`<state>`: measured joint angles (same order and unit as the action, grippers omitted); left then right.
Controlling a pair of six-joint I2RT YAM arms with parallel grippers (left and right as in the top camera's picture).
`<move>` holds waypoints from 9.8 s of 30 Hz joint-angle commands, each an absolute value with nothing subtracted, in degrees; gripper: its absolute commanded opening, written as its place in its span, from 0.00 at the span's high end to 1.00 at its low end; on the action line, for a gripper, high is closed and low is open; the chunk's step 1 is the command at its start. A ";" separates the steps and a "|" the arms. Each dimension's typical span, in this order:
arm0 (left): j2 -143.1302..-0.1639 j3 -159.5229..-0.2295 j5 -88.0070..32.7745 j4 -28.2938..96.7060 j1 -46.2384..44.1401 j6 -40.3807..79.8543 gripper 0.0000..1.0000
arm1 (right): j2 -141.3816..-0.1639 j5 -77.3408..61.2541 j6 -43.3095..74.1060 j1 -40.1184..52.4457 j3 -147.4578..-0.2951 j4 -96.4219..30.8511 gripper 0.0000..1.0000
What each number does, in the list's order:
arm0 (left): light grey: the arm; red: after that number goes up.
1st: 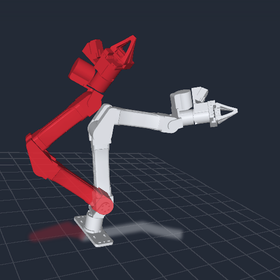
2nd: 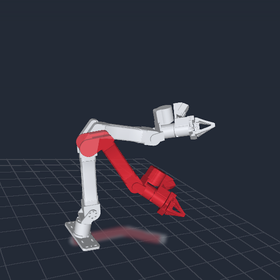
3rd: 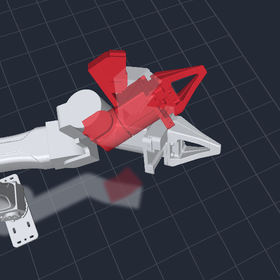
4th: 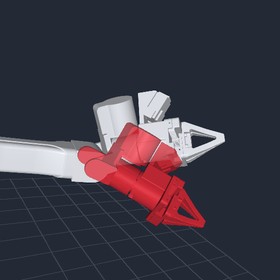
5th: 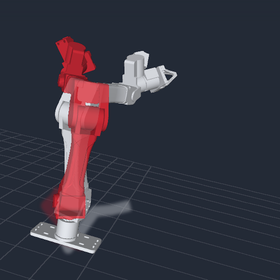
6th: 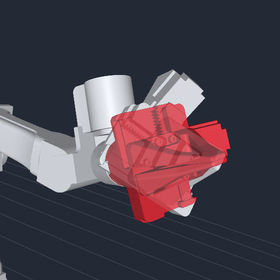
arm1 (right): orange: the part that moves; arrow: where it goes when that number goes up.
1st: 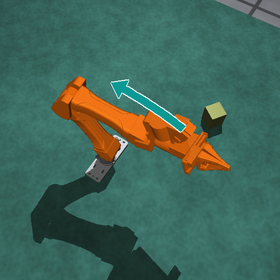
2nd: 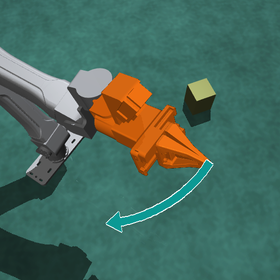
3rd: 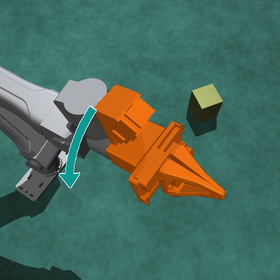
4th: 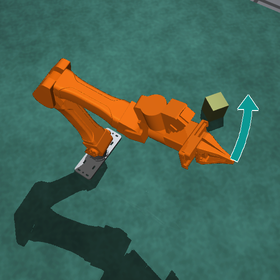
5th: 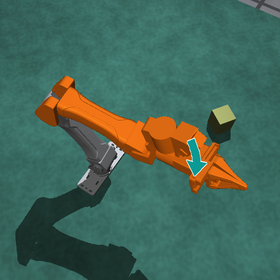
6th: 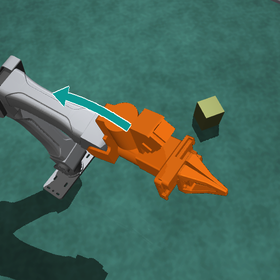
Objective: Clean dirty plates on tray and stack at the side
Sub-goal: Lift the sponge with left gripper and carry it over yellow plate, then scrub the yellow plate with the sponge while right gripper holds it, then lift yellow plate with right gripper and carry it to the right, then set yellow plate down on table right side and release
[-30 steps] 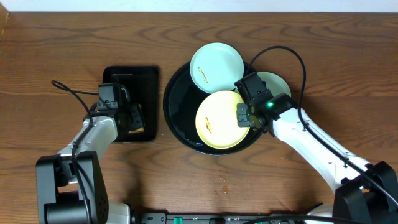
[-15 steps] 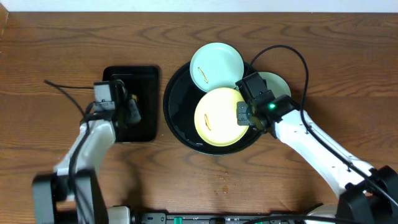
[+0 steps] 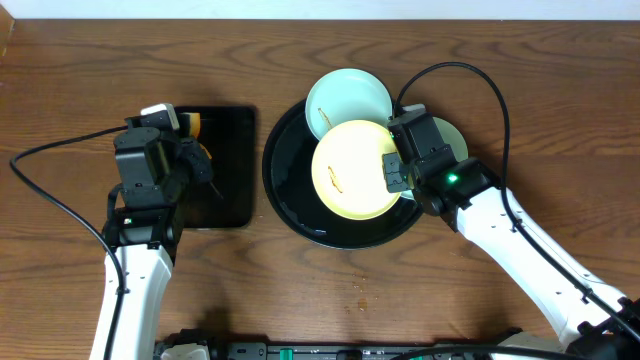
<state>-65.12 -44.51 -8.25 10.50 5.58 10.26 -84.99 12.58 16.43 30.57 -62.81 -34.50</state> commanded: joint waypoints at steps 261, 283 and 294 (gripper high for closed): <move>-79.44 -48.86 -22.68 25.52 11.07 18.33 0.92 | -86.26 1.26 16.12 31.64 -70.87 -26.59 0.99; -79.44 -48.86 -22.61 22.85 11.07 17.65 0.92 | -97.67 -16.34 15.57 -36.40 -71.29 -21.30 0.99; -79.44 -48.86 -22.50 22.83 11.07 13.54 0.92 | -115.59 -16.36 14.92 -38.50 -71.29 -10.87 0.98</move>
